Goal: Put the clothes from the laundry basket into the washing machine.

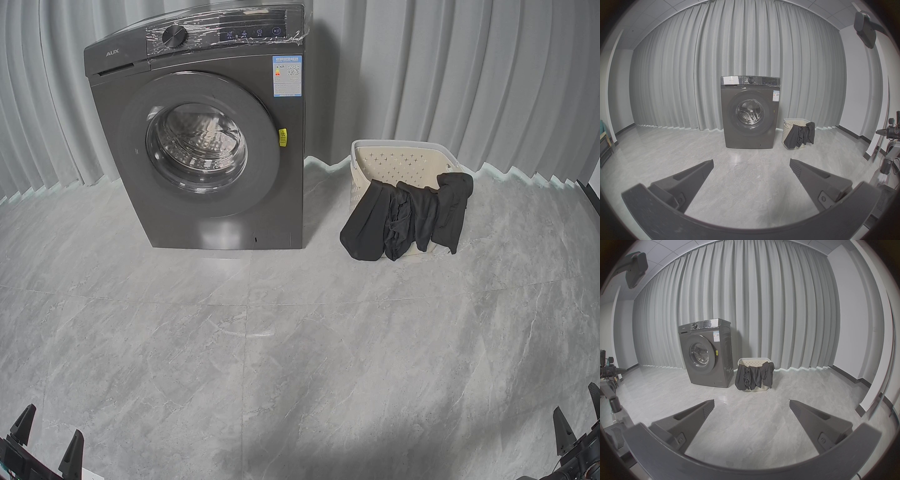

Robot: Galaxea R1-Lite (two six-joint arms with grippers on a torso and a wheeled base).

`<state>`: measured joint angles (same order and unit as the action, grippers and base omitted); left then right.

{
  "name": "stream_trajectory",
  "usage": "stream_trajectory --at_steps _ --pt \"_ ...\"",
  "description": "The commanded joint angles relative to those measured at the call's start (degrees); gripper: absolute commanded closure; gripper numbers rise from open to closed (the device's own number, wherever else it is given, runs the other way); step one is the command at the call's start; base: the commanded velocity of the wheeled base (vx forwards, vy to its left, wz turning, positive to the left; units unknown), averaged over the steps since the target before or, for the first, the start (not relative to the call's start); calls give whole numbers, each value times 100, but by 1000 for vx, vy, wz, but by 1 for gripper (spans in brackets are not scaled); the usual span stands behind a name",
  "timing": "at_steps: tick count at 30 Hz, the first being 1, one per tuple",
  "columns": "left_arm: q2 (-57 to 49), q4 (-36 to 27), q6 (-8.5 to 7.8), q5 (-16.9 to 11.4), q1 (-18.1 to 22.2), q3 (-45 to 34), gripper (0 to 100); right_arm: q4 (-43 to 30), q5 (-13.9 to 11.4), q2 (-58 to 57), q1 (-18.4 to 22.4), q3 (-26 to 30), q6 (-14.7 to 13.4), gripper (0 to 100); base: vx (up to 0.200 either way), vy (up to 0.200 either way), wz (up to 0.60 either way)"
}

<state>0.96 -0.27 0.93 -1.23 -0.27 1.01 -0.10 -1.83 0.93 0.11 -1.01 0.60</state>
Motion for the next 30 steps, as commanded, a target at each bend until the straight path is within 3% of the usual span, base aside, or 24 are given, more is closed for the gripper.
stream_trajectory --at_steps 1,17,30 --pt "-88 0 4 0 0 -84 0 1 -2 -93 7 101 2 0 200 0 0" --pt "-88 0 -31 -9 0 -84 0 1 -2 -93 -2 101 2 0 200 0 0" --pt "-96 9 -66 -9 9 -84 0 1 -2 -93 -2 101 2 0 0 0 0"
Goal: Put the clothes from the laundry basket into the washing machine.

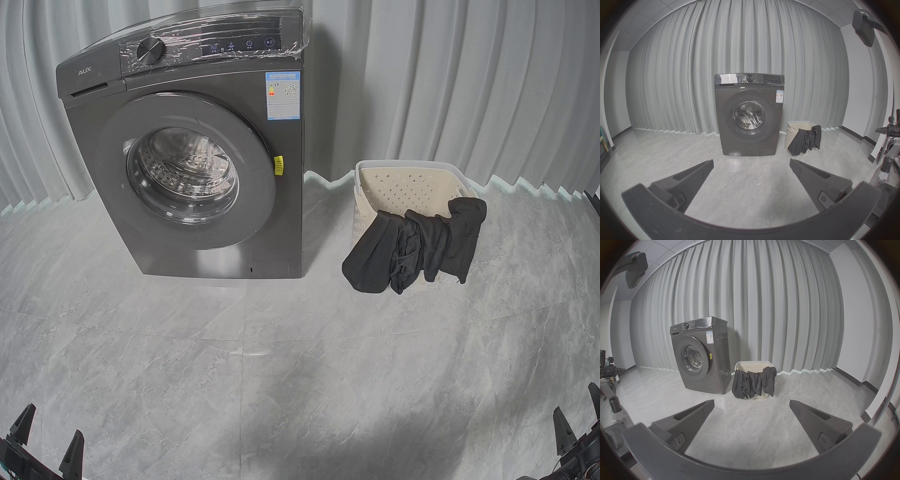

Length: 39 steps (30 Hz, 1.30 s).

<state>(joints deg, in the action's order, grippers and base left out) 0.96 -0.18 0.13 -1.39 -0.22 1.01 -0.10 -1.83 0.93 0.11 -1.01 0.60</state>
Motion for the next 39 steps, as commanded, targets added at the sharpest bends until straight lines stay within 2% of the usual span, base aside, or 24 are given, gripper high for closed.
stream_trajectory --at_steps 1,4,11,22,39 --pt "-96 1 13 7 4 -84 0 1 -2 -93 -2 101 2 0 0 0 0" --pt "-96 1 74 7 -4 -84 0 1 -2 -93 -2 101 2 0 0 0 0" --pt "-88 1 127 16 -4 -84 0 1 -2 -93 -2 101 2 0 200 0 0" --pt "-88 1 110 16 -4 -84 0 1 -2 -93 -2 101 2 0 200 0 0" --pt "-88 1 118 7 -4 -84 0 1 -2 -93 -2 101 2 0 0 -12 0"
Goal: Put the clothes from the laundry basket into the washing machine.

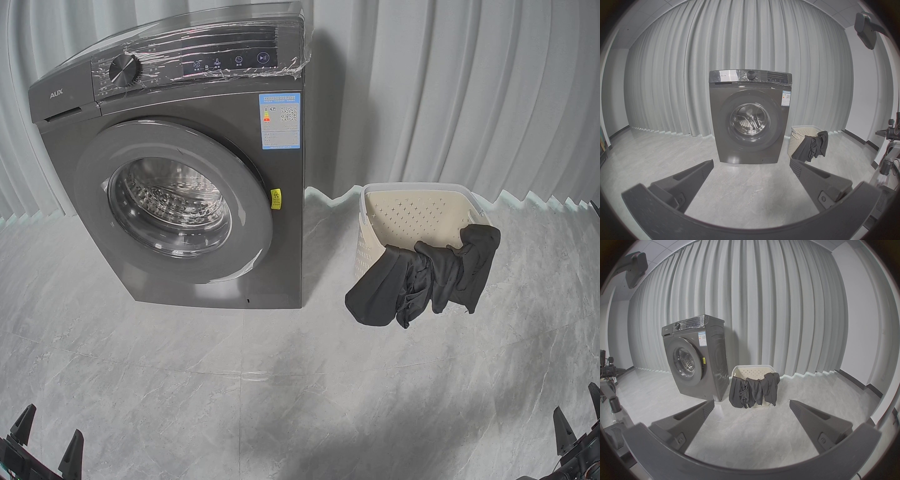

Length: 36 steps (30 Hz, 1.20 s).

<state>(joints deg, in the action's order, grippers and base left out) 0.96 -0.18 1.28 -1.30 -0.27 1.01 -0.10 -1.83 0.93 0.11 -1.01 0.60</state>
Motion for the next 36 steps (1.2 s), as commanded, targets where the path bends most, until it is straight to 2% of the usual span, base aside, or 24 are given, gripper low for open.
stream_trajectory --at_steps 1,32,36 --pt "-88 1 13 7 0 -84 0 1 -2 -93 -2 101 2 0 0 -200 0" --pt "-88 1 21 7 0 -84 0 1 -2 -93 -2 101 2 0 0 -200 0" --pt "-88 1 30 7 0 -84 0 1 -2 -93 -2 101 2 0 0 0 0"
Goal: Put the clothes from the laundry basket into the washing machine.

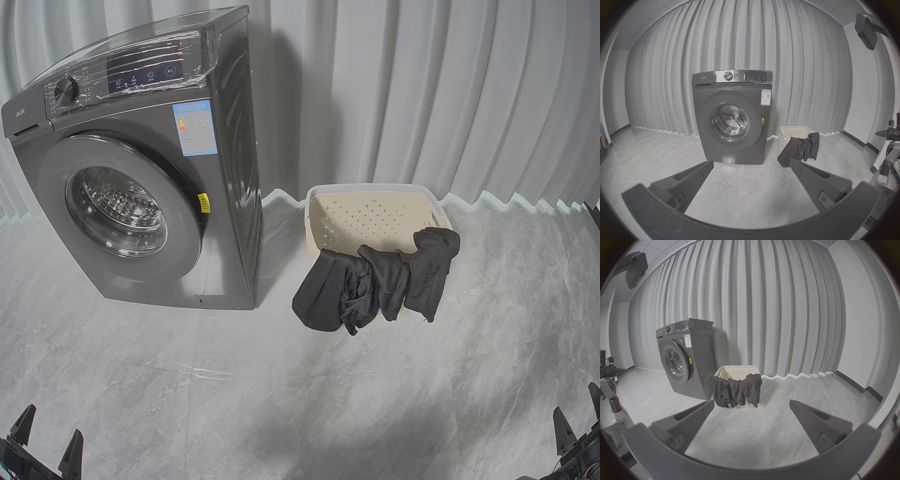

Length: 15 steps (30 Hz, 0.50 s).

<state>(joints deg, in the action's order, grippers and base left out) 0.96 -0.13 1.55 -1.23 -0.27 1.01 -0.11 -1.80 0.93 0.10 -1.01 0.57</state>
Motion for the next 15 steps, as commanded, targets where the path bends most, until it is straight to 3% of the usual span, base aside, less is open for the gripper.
stream_trajectory --at_steps 1,15 --pt "-88 -4 3 0 0 -84 0 2 -4 -93 -1 101 4 0 0 0 0" --pt "-88 -4 3 0 0 -84 0 2 -4 -93 -1 101 4 0 0 0 0"
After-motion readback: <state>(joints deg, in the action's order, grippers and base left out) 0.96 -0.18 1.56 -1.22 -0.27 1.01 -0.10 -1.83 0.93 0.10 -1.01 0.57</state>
